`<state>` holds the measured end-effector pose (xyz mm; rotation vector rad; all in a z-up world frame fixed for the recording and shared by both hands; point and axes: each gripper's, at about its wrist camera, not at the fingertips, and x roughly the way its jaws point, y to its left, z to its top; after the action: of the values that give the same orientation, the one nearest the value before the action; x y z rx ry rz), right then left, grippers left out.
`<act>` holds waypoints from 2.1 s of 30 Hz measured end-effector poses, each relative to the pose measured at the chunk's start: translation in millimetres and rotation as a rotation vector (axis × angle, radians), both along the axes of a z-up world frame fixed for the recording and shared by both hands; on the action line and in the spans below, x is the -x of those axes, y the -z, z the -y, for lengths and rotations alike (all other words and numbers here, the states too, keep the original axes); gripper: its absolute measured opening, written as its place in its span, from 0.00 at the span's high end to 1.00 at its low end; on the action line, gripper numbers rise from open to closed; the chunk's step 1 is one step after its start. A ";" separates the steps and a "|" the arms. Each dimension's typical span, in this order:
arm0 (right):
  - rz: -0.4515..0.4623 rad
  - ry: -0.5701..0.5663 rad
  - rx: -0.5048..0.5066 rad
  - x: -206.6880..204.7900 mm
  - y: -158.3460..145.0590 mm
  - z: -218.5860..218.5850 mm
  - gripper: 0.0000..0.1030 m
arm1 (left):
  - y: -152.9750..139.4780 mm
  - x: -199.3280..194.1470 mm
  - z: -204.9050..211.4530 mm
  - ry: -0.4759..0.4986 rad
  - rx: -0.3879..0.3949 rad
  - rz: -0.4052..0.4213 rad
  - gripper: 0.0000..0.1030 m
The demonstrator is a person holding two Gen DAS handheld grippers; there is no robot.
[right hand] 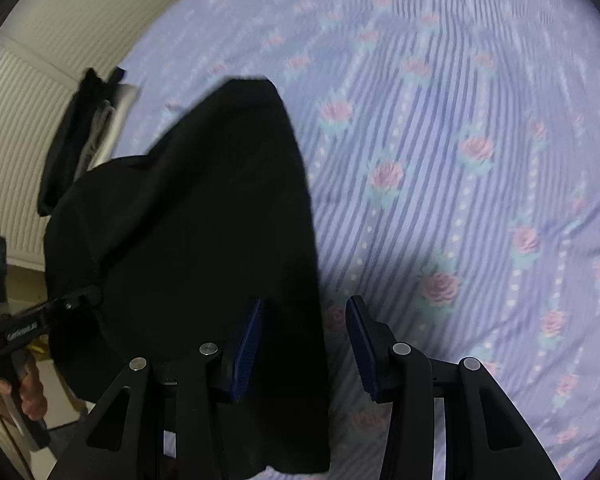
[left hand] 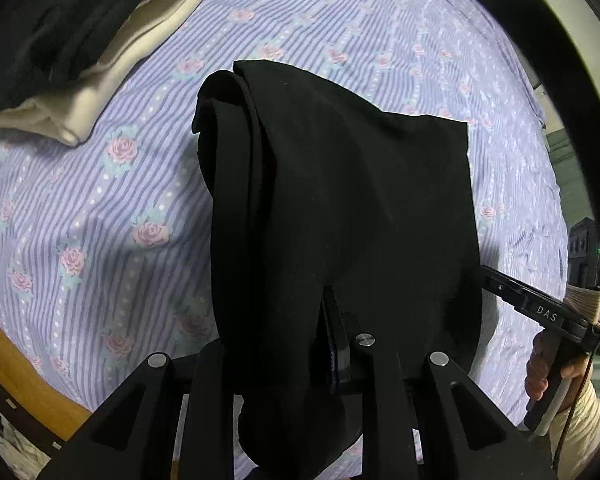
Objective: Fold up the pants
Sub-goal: 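Carry the folded pants with both tools toward the stack of clothes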
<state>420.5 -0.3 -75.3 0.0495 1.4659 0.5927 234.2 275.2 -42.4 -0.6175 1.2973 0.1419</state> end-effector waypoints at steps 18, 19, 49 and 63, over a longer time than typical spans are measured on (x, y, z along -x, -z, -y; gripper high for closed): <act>-0.156 -0.012 -0.227 -7.3 29.8 -17.8 0.56 | 34.2 -8.4 5.4 -0.057 0.023 -0.030 0.75; -0.151 -0.041 -0.243 -5.4 29.1 -23.2 0.56 | 35.6 -7.2 5.0 -0.065 0.036 -0.028 0.75; 0.147 0.038 -0.014 41.5 -134.9 -63.9 0.93 | -116.2 -11.6 12.4 0.107 -0.022 0.169 0.79; 0.219 0.077 -0.083 60.5 -227.6 -115.4 0.93 | -217.1 -3.0 -53.9 0.145 -0.095 0.236 0.79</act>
<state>360.0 115.0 152.2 0.1029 1.2220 0.5775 237.2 329.2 174.7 -0.4426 1.0954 0.0101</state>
